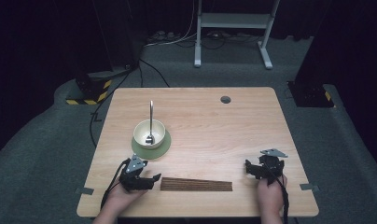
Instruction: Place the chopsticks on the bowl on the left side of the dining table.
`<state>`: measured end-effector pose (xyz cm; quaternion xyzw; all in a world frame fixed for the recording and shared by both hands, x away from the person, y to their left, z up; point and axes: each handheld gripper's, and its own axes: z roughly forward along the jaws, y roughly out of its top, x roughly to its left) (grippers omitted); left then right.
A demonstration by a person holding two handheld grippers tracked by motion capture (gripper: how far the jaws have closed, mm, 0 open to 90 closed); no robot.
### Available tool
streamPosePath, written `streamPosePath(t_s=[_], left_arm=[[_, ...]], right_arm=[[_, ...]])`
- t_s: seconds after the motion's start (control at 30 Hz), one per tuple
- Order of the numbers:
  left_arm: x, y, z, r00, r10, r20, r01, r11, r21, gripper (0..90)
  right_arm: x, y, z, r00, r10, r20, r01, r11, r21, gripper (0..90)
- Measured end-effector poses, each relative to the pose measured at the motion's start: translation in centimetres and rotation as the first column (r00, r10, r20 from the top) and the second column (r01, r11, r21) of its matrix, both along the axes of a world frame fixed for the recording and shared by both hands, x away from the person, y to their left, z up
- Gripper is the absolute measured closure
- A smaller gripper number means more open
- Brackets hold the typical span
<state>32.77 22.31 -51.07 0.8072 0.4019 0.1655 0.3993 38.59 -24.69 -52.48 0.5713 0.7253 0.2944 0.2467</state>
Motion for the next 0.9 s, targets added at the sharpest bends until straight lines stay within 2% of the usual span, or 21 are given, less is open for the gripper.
streamPosePath(t_s=[0.1, 0.23, 0.37, 0.47, 0.57, 0.63, 0.73, 0.8, 0.83, 0.87, 0.9], left_arm=[[0.1, -0.4, 0.0, 0.9997, -0.024, -0.001, 0.024, 0.9997, -0.002, 21.2], [0.4, -1.3, 0.0, 0.9984, -0.054, -0.015, 0.054, 0.9982, -0.026, 20.6], [0.5, -1.8, -0.1, 0.9979, -0.062, -0.019, 0.061, 0.9974, -0.037, 21.0], [0.8, -2.2, -0.4, 0.9975, -0.055, -0.044, 0.053, 0.9978, -0.039, 22.0], [1.0, -2.5, -0.5, 0.9965, -0.067, -0.05, 0.065, 0.9969, -0.044, 23.3], [1.0, -2.6, -0.5, 0.9967, -0.063, -0.052, 0.06, 0.9966, -0.055, 23.5], [1.0, -2.7, -0.5, 0.9968, -0.061, -0.052, 0.058, 0.9964, -0.062, 30.6], [1.0, -3.0, -0.5, 0.9941, -0.094, -0.055, 0.09, 0.994, -0.062, 38.2], [1.0, -3.0, -0.5, 0.9941, -0.094, -0.055, 0.09, 0.994, -0.062, 41.6], [0.8, -3.2, -0.6, 0.9929, -0.106, -0.053, 0.103, 0.9924, -0.068, 41.6], [0.8, -3.2, -0.6, 0.9901, -0.129, -0.057, 0.126, 0.9907, -0.053, 49.3]], right_arm=[[0.0, 0.0, 0.0, 1.0, 0.0, 0.0, 0.0, 1.0, 0.0, 8.9], [0.0, 0.0, 0.0, 1.0, 0.009, 0.0, -0.009, 1.0, -0.002, 8.9], [0.0, 0.1, 0.0, 0.9999, 0.012, 0.005, -0.012, 0.9999, -0.002, 8.9], [-0.1, 0.1, 0.1, 0.9998, 0.018, -0.013, -0.017, 0.9998, 0.005, 8.9], [-0.1, 0.2, 0.0, 0.9998, 0.02, -0.001, -0.02, 0.9998, 0.001, 9.0], [-0.1, 0.1, 0.1, 0.9995, 0.029, -0.012, -0.029, 0.9996, 0.001, 9.0], [-0.1, 0.1, 0.1, 0.9993, 0.031, -0.019, -0.031, 0.9995, 0.004, 9.0], [-0.1, 0.1, 0.1, 0.9992, 0.034, -0.019, -0.034, 0.9994, 0.002, 9.0], [-0.1, 0.1, 0.1, 0.9992, 0.034, -0.019, -0.034, 0.9994, 0.002, 9.0], [-0.1, 0.1, 0.1, 0.9992, 0.034, -0.019, -0.034, 0.9994, 0.002, 9.0], [-0.1, 0.1, 0.1, 0.9992, 0.036, -0.015, -0.036, 0.9993, 0.0, 9.0]])
